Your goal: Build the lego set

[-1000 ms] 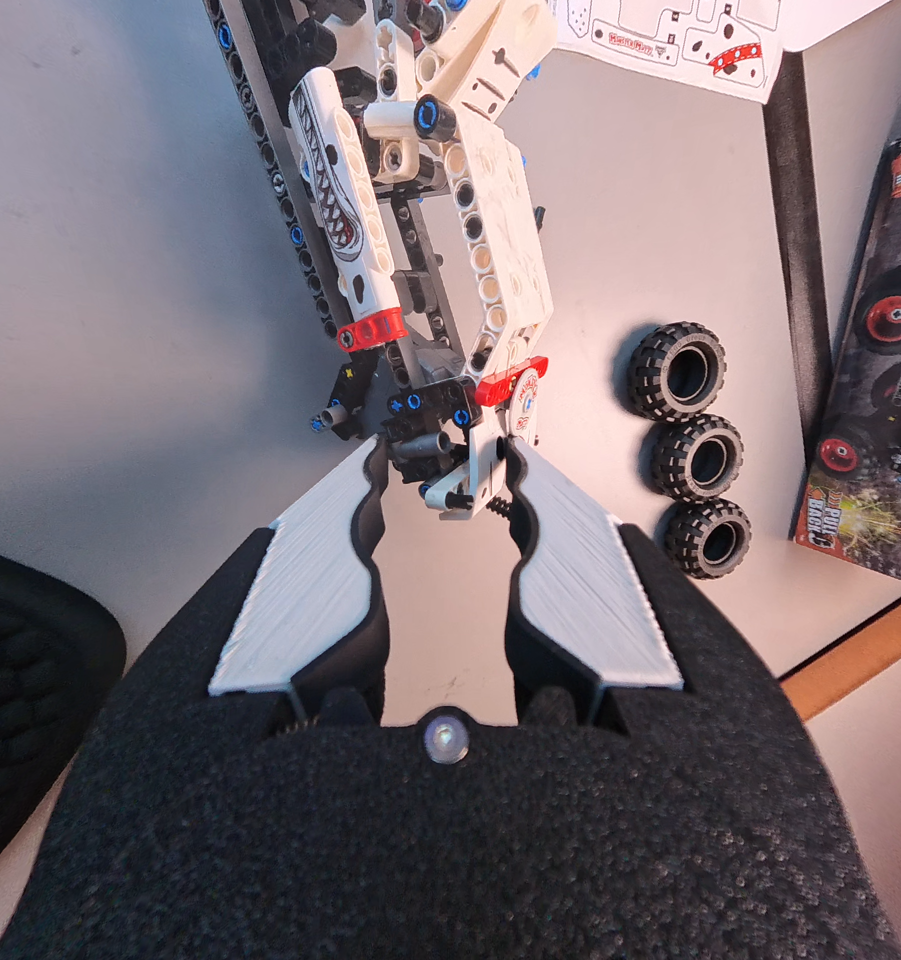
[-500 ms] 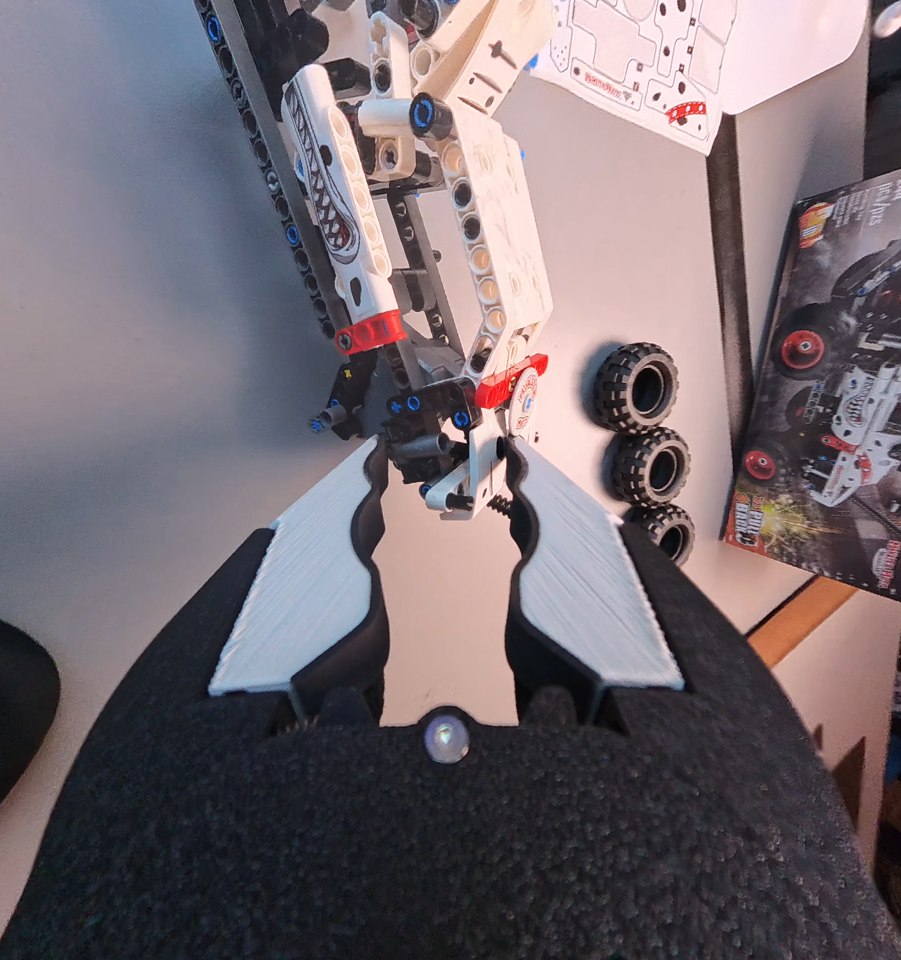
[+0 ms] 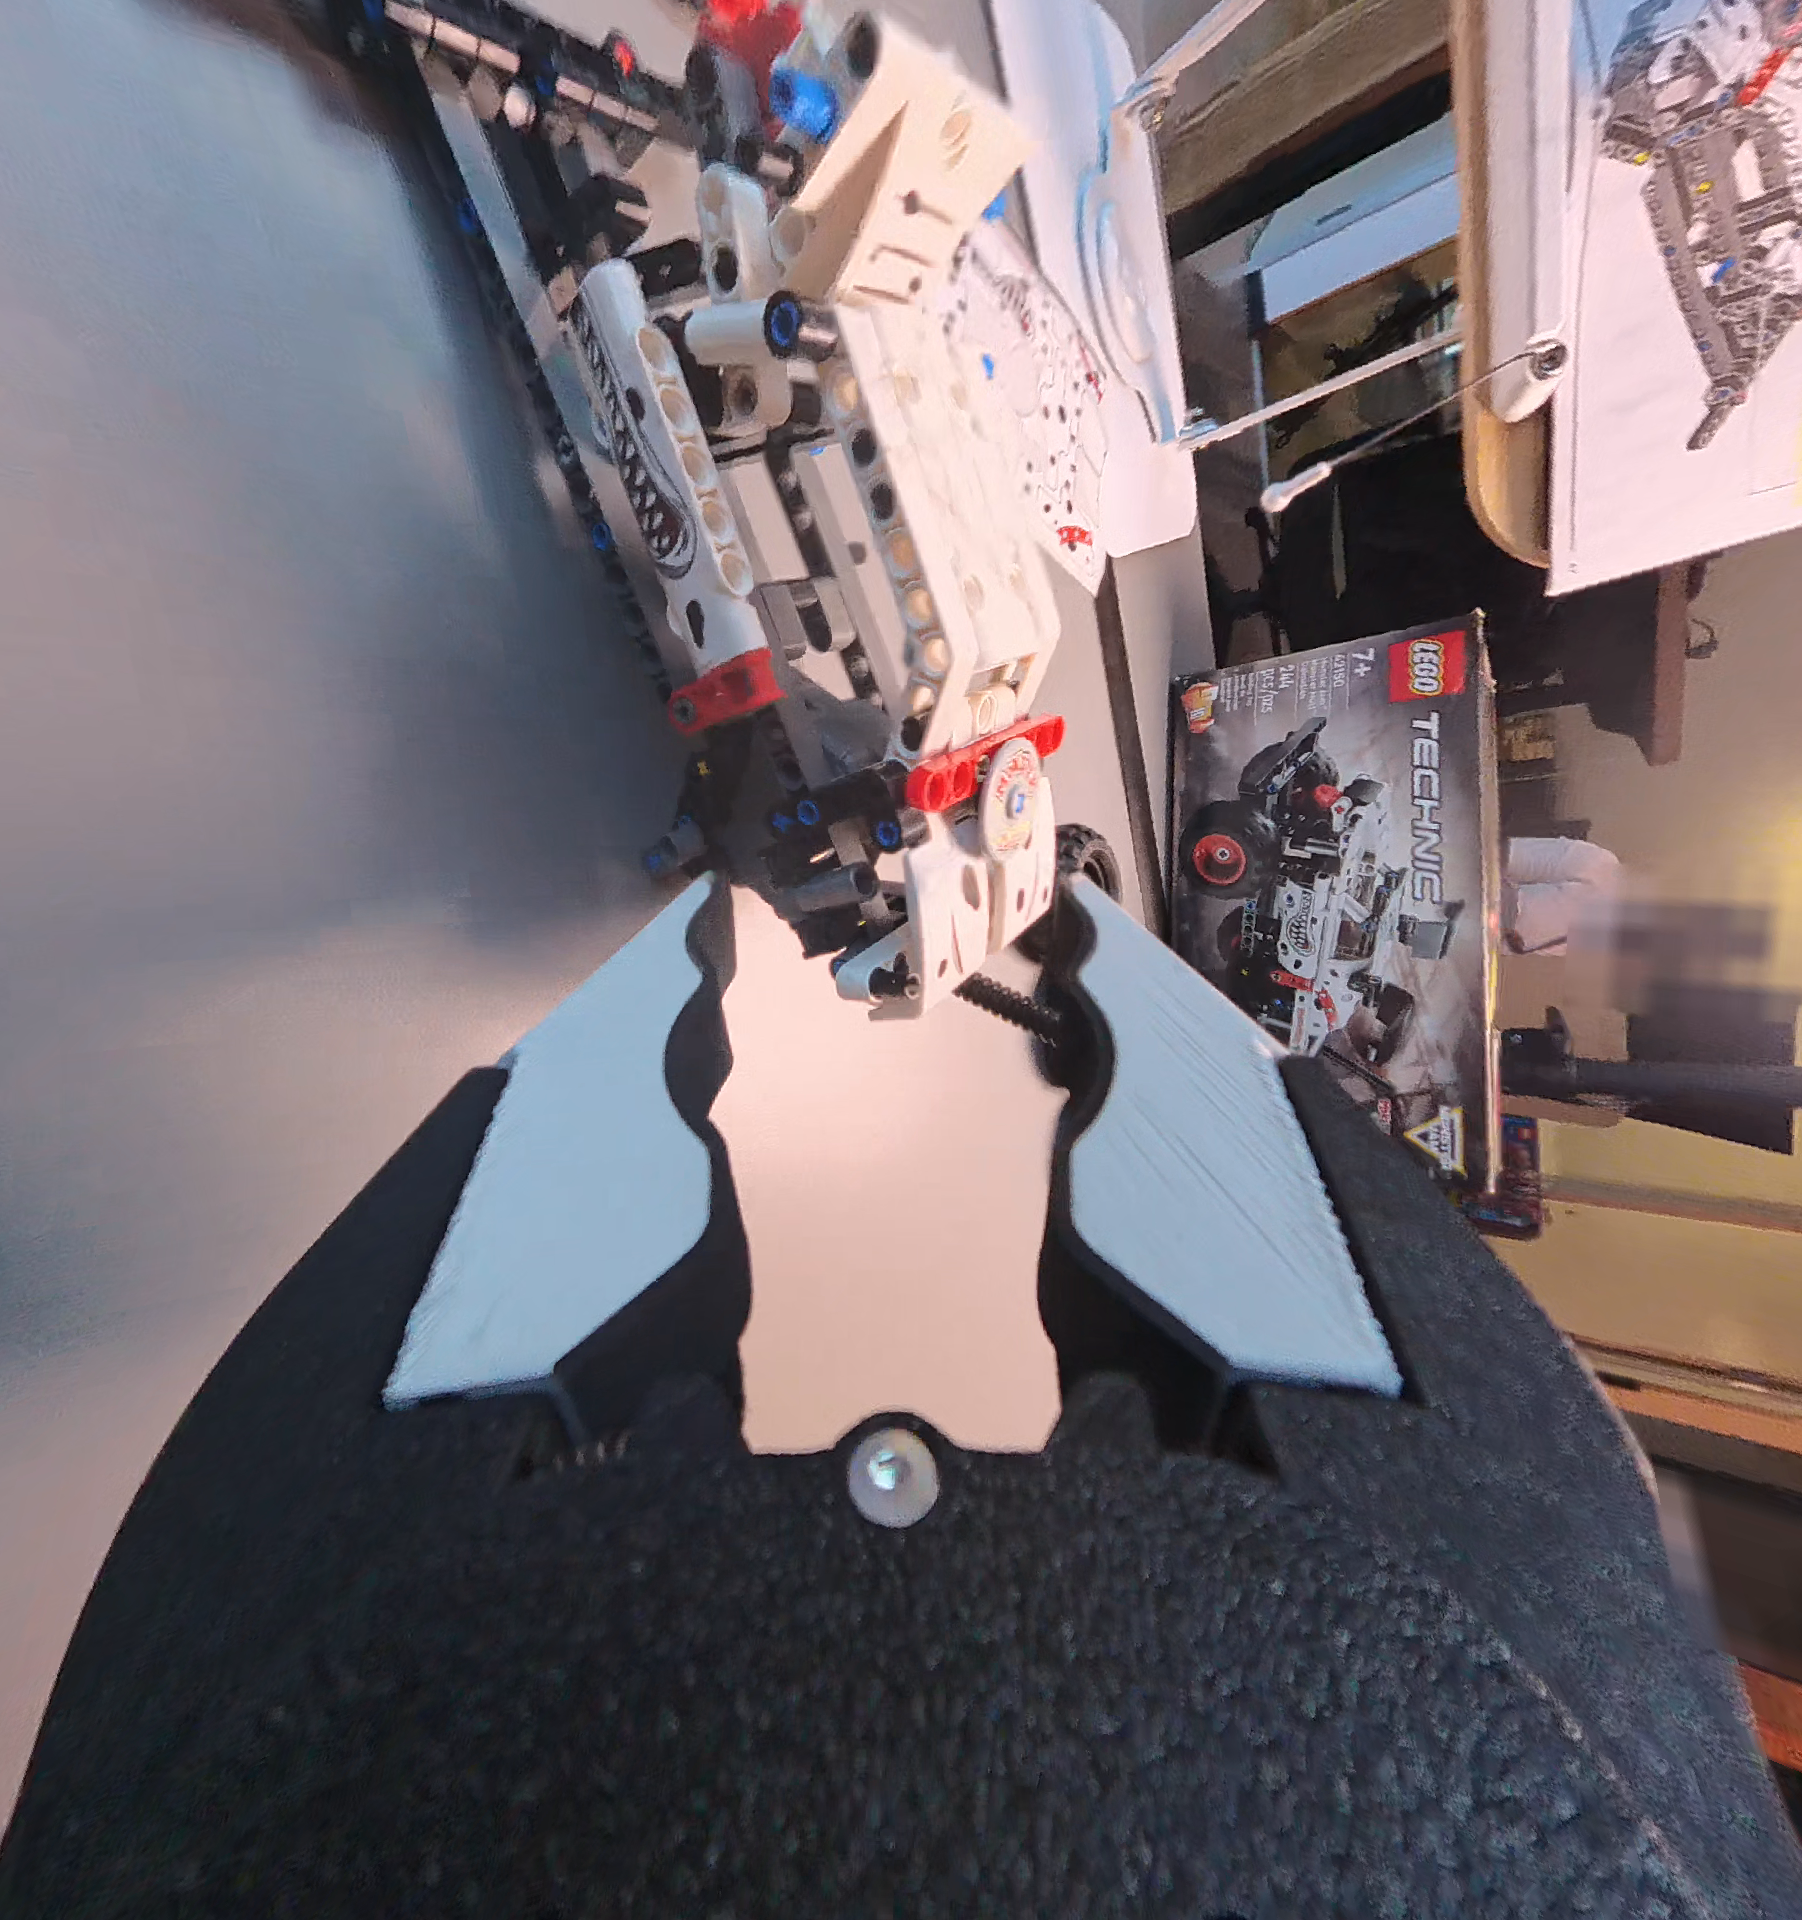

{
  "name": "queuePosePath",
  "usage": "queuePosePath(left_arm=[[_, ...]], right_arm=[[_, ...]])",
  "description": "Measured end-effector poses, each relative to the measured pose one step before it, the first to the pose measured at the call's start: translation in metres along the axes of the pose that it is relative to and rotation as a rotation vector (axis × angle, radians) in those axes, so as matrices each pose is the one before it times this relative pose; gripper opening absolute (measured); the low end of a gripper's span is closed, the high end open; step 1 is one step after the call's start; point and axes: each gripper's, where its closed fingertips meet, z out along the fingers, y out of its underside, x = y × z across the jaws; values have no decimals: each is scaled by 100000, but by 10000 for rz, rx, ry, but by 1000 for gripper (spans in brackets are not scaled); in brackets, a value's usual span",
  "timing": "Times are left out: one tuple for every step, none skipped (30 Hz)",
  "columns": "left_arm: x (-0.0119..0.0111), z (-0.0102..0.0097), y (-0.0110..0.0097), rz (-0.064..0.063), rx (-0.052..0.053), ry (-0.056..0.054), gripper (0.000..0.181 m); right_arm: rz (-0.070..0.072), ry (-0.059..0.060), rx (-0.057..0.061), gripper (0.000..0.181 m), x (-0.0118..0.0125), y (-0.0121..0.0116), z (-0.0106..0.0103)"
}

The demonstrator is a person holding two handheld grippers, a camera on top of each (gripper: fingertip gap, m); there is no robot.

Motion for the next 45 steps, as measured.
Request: queuePosePath(left_arm=[[-24,-158,-297,-7,160,-19,5],[-2,-158,-334,-27,183,7,5],[32,-120,-324,-42,178,33,5],[28,-94,-283,-55,162,46,5],[49,-58,-245,-64,143,59,5],[67,-20,-179,-71,109,75,5],[49,-2,-75,-57,62,55,5],[26,-2,0,-24,12,17,5],[-5,-1,55,6,-19,-9,5],[14,-7,32,12,-14,-10,5],[26,-25,-12,7,6,6,5],[23,-19,-33,5,11,6,5],[9,-21,-11,13,1,-1,5],[5,-15,23,18,-12,-7,5],[-2,-34,24,18,-14,-8,5],[13,-18,2,15,-2,4,5],[30,-11,-26,6,10,21,5],[35,0,-20,2,8,25,5],[28,14,20,-2,-6,23,5],[27,23,37,-3,-16,19,5],[21,31,47,1,-19,11,5],[15,20,44,1,-21,13,5],[21,26,32,-3,-13,15,5],[28,15,17,-10,-4,19,5],[24,37,13,-13,-2,22,5],[19,35,35,-11,-11,20,5],[23,42,44,-9,-24,14,5],[3,35,48,-1,-24,0,5],[-5,3,6,8,-7,-12,5],[-1,-33,-43,7,20,-18,5],[-1,-56,-96,3,53,-18,5],[9,-76,-146,-20,77,7,5],[15,-78,-160,-64,98,38,5],[37,-76,-155,-98,110,63,5],[37,-86,-171,-114,113,76,5],[38,-105,-199,-126,134,82,5],[107,-121,-273,-166,180,143,5],[188,-111,-364,-211,221,206,5],[218,-96,-396,-208,235,211,5],[191,-66,-389,-151,218,176,5],[193,-25,-336,-75,183,130,5],[177,3,-257,9,137,74,5],[132,27,-140,102,68,9,5],[128,28,-54,181,15,-46,4],[176,6,-36,242,0,-54,4]], right_arm=[[445,98,319,62,316,-569,-652],[447,46,498,61,160,-956,-688],[357,-80,517,59,-165,-1104,-568],[203,-120,417,57,-432,-1010,-332],[-7,-93,379,53,-638,-945,-110],[-179,-39,286,48,-742,-772,129],[-279,38,99,41,-701,-447,363],[-341,26,-113,37,-701,-62,593],[-326,19,-201,37,-619,178,730],[-248,88,-198,37,-372,267,785],[-258,117,-167,37,-192,316,713],[-367,174,-226,35,-6,426,580],[-377,247,-230,31,217,430,404],[-245,88,-99,27,60,233,247],[-114,-115,-31,23,-192,136,171],[-109,-21,-39,22,-24,138,130],[-164,64,-57,20,141,136,78],[-146,-46,15,19,20,4,29],[-84,-72,20,19,21,-31,5],[-110,-68,27,19,6,-9,4],[-167,-32,51,19,27,-34,-12],[-200,-36,33,19,12,-25,-9],[-194,-46,11,19,21,-12,-7],[-180,-68,-8,19,18,-9,1],[-148,-69,-23,19,53,-1,-2],[-87,-75,-28,19,45,21,7],[6,-90,-24,19,14,23,26],[32,-64,-15,19,22,9,11],[4,-21,-18,19,1,21,31],[22,15,-16,19,14,30,24],[92,6,-1,19,-23,1,-3],[172,-25,-11,21,-13,17,-43],[279,-100,32,26,-80,-32,-159],[340,-45,81,32,49,-117,-290],[381,20,149,34,181,-248,-450],[521,10,269,34,209,-588,-576],[647,-73,471,33,79,-1183,-626],[717,-225,745,31,-255,-1944,-604],[807,-456,971,28,-812,-2551,-424],[1046,-679,999,23,-1308,-2670,-62],[1290,-878,794,21,-1662,-2203,420],[1195,-912,528,22,-1689,-1436,763],[838,-591,347,26,-1082,-795,924],[522,-231,222,27,-361,-344,896],[404,-89,84,29,9,-29,800]])
